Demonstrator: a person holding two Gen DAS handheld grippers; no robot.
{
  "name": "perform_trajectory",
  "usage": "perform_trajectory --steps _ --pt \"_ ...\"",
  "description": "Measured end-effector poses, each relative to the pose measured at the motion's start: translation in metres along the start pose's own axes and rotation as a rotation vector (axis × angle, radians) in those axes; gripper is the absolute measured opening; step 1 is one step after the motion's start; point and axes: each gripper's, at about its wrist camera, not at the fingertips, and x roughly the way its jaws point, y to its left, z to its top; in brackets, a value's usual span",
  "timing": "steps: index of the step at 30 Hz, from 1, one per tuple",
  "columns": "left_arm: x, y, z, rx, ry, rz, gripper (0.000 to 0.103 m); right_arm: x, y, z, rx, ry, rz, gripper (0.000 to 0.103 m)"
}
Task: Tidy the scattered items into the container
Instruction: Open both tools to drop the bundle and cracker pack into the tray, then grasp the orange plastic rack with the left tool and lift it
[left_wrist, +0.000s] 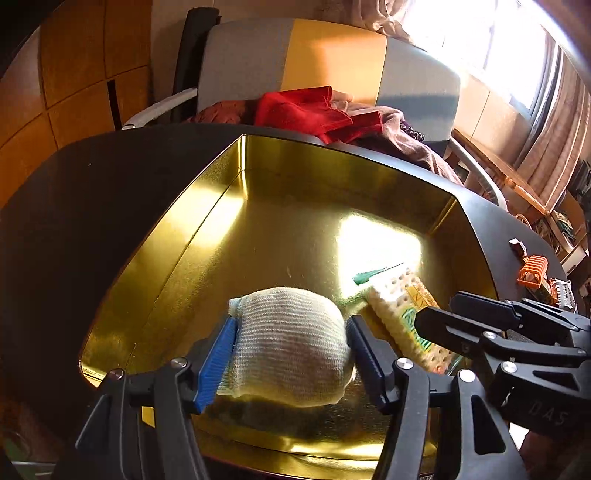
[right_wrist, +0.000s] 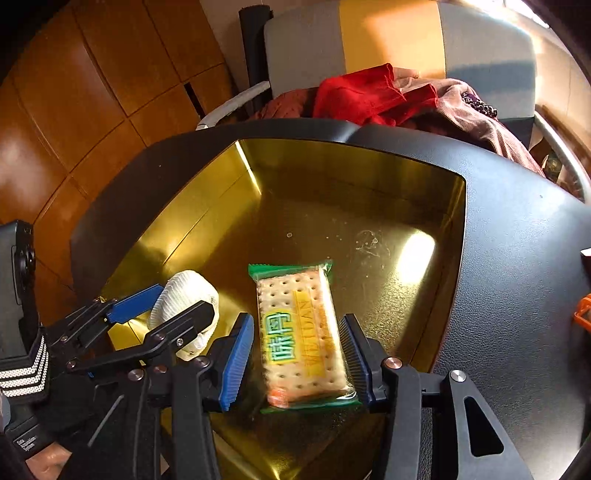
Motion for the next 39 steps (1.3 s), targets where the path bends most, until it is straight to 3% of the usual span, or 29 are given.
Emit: perform_trajectory --steps 10,14,24,30,39 --pt "-0.017 -0.011 0.005 0.028 -0.038 0.013 0.063 -0.021 0.002 -0.005 0.009 -0.046 0.007 0.051" --pt "-0.031 -0.021 0.006 0.047 -0.063 0.009 0.063 -0.042 -0.015 -0.019 0.051 -0.087 -0.024 0.051" --pt "-0.063 -0.091 0.001 0.166 -0.097 -0.088 0.064 -0.097 -0.057 -0.052 0.160 -0.189 -0.101 0.054" --pt "-0.065 -0.151 -0.012 0.269 -0.056 -0.202 0.065 -0.143 -0.134 -0.098 0.345 -0.238 -0.204 0.059" --pt "-0.043 -0.241 -0.026 0.436 -0.004 -0.261 0.064 -0.196 -0.231 -0.162 0.601 -0.313 -0.307 0.060"
